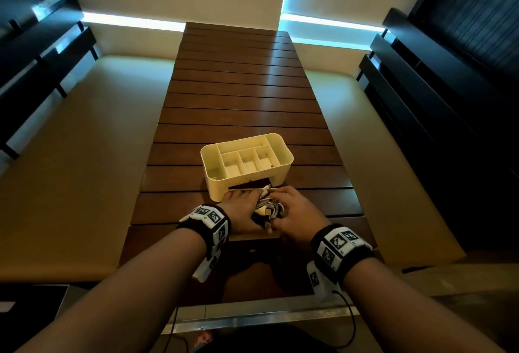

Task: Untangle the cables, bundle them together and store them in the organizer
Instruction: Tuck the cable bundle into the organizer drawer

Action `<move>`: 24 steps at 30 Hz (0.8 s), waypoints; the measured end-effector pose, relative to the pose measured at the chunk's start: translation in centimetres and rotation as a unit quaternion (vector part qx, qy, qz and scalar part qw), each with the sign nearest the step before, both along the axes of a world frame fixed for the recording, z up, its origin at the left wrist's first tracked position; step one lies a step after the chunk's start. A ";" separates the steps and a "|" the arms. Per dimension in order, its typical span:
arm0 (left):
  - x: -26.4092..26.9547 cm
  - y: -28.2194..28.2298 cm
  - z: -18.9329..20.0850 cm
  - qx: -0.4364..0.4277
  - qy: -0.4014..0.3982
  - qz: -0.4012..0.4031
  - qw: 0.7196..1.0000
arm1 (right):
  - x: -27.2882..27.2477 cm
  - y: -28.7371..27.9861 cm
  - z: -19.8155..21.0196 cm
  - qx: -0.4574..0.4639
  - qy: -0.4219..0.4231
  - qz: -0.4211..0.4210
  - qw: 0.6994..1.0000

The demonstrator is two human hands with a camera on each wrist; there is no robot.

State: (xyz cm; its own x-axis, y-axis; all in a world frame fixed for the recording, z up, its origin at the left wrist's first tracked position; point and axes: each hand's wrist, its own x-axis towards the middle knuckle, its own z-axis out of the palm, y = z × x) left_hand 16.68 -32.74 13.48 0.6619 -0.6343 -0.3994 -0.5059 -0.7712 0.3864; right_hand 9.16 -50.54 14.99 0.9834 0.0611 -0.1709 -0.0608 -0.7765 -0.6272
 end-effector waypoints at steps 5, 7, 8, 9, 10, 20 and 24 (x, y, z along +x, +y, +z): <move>-0.2 0.0 0.1 -0.003 -0.003 -0.007 1.000 | -1.3 0.1 -1.4 -0.021 -0.074 0.073 0.994; -0.2 0.0 0.1 -0.004 -0.003 -0.006 1.000 | -1.8 0.3 -2.1 -0.045 -0.099 0.086 0.990; -0.2 -0.1 0.1 -0.002 -0.003 -0.005 1.000 | -2.0 0.3 -2.1 -0.048 -0.102 0.084 0.990; -0.1 -0.2 0.1 0.000 -0.005 -0.004 1.000 | -2.1 0.3 -2.1 -0.049 -0.104 0.081 0.990; -0.2 -0.2 0.1 0.001 -0.010 -0.003 1.000 | -2.2 0.4 -2.0 -0.050 -0.105 0.079 0.990; -1.8 0.4 -0.7 -0.023 -0.064 0.064 0.996 | -0.3 1.6 -2.8 -0.093 -0.156 0.030 0.983; -2.7 0.9 -0.4 0.019 -0.141 0.051 0.988 | 0.1 2.1 -3.2 -0.135 -0.192 0.045 0.971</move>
